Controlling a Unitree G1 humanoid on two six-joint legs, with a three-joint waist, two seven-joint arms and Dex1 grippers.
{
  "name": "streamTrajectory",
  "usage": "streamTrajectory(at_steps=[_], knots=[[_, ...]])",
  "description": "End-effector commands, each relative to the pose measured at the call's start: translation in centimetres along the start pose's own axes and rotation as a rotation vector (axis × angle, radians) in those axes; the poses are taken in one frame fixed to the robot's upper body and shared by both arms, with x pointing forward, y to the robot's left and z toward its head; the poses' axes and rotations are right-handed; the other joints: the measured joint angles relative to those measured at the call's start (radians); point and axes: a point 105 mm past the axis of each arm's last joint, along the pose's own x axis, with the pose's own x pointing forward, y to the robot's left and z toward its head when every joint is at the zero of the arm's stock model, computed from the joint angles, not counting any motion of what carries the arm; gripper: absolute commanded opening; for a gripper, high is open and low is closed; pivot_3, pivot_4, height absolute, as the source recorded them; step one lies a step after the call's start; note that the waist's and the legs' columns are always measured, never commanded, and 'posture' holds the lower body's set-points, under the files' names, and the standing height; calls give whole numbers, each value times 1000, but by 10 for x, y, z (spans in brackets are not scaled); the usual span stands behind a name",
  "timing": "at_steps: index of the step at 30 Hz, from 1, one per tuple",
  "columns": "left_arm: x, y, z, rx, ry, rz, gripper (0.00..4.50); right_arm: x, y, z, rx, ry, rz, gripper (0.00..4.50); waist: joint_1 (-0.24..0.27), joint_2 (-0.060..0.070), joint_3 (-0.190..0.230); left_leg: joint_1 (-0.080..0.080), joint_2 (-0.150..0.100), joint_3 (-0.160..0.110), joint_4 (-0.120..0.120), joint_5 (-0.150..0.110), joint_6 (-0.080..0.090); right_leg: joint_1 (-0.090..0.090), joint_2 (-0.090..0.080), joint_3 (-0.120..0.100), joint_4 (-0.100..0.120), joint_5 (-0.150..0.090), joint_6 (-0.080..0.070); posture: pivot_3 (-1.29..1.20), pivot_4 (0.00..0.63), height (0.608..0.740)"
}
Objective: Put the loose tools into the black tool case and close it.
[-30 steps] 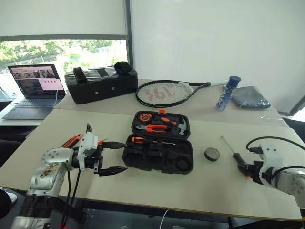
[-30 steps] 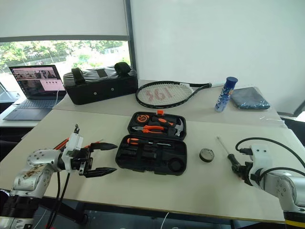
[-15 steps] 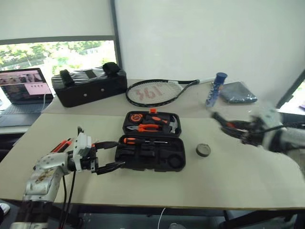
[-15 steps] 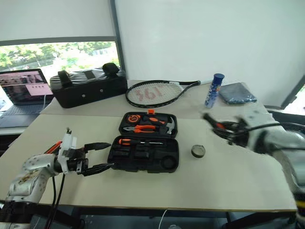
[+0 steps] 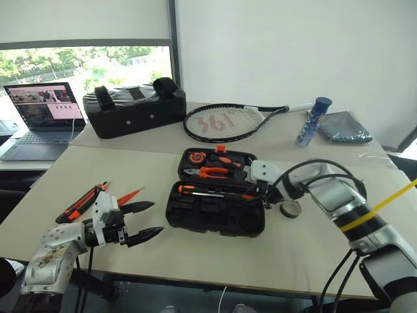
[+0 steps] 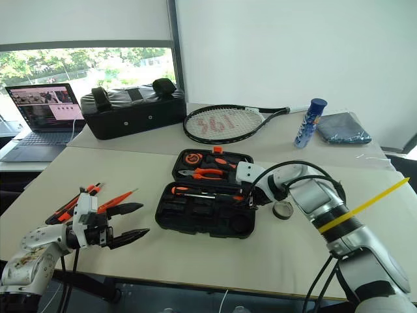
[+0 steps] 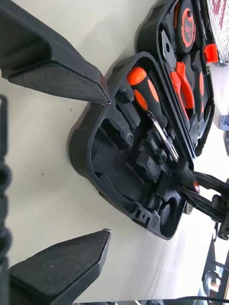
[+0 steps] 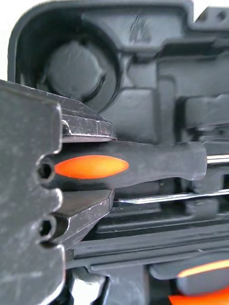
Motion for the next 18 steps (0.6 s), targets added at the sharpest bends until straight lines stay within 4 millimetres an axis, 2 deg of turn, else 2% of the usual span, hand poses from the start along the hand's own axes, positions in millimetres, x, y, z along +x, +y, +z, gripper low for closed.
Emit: streamTrajectory(at_steps=[1, 9, 14, 16, 18], knots=[[-3, -2, 11, 31, -24, 14, 4500, -1, -6, 8, -44, 8, -4, 1043, -3, 0, 0, 0, 0, 0, 0, 0, 0, 0, 0, 0, 0, 0, 0, 0, 150, 740], [-6, -4, 13, 39, -19, 30, 4500, 0, -6, -9, -12, 88, 38, 1043, -5, 0, 0, 2, 0, 0, 0, 0, 0, 1, 1, 0, 1, 0, 0, 0, 150, 740], [-7, -3, 13, 45, -18, 39, 4500, 6, -3, -6, 19, 49, 56, 1043, -5, 0, 0, 2, 0, 0, 0, 0, 0, 2, 1, 0, 1, 0, 0, 0, 150, 740], [-8, -3, 13, 47, -17, 43, 4500, 4, -3, 4, -5, -6, 61, 2046, -5, 0, 0, 2, 0, 0, 0, 0, 0, 2, 1, 0, 1, 0, 0, 0, 150, 740], [-8, -2, 13, 49, -16, 46, 4500, -1, -6, 16, -44, -69, 56, 2547, -5, 0, 0, 2, 0, 0, 0, 0, 0, 2, 1, 0, 1, 0, 0, 0, 150, 740]])
